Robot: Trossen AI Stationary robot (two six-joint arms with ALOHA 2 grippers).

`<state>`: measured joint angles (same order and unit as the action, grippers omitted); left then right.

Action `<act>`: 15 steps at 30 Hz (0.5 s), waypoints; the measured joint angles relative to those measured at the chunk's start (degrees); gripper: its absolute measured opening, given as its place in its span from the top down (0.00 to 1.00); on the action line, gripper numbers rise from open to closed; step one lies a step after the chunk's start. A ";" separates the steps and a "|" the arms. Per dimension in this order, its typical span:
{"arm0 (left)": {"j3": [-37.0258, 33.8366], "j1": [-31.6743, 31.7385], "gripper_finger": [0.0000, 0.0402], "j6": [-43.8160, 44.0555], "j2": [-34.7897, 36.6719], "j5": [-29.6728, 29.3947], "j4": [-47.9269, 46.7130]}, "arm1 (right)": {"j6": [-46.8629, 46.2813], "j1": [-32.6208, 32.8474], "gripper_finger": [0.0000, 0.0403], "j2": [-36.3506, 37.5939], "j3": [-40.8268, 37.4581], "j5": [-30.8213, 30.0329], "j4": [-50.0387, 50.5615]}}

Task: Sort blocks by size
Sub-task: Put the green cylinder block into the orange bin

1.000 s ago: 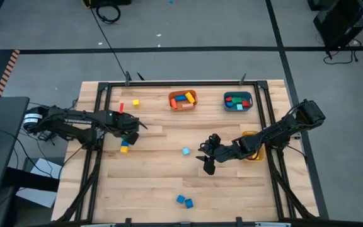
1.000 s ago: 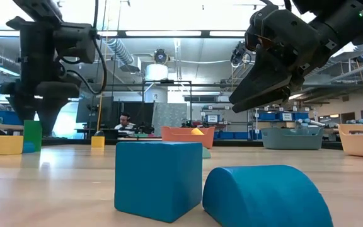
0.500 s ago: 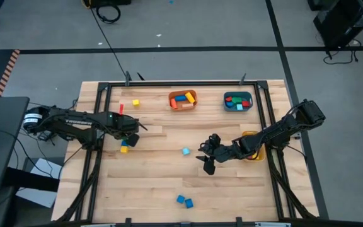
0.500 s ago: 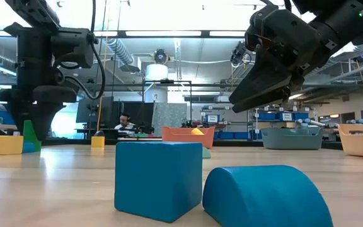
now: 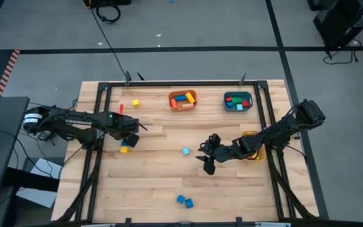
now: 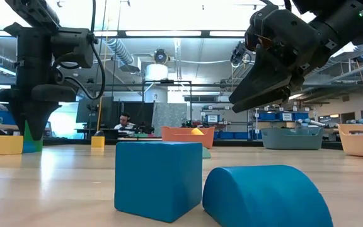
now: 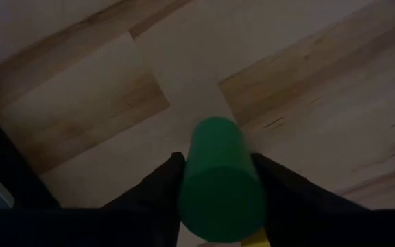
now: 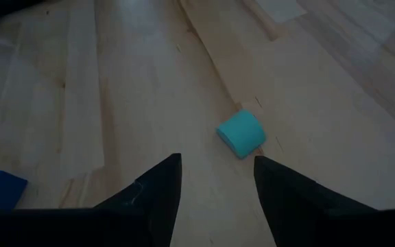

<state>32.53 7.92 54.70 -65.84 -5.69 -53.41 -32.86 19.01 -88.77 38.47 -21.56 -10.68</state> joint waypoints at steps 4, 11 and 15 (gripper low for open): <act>0.00 0.00 0.62 0.00 0.00 0.02 0.00 | 0.00 0.01 0.51 0.00 -0.01 0.00 0.00; 0.12 0.00 0.64 -0.27 0.02 0.02 -0.03 | 0.00 0.01 0.51 0.01 -0.01 0.01 0.02; 2.41 -0.03 0.64 -0.51 0.00 -1.32 0.04 | 0.00 0.01 0.51 0.00 -0.01 0.01 0.02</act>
<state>34.94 7.89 54.19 -65.84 -7.02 -53.37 -32.86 19.03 -88.77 38.46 -21.55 -10.66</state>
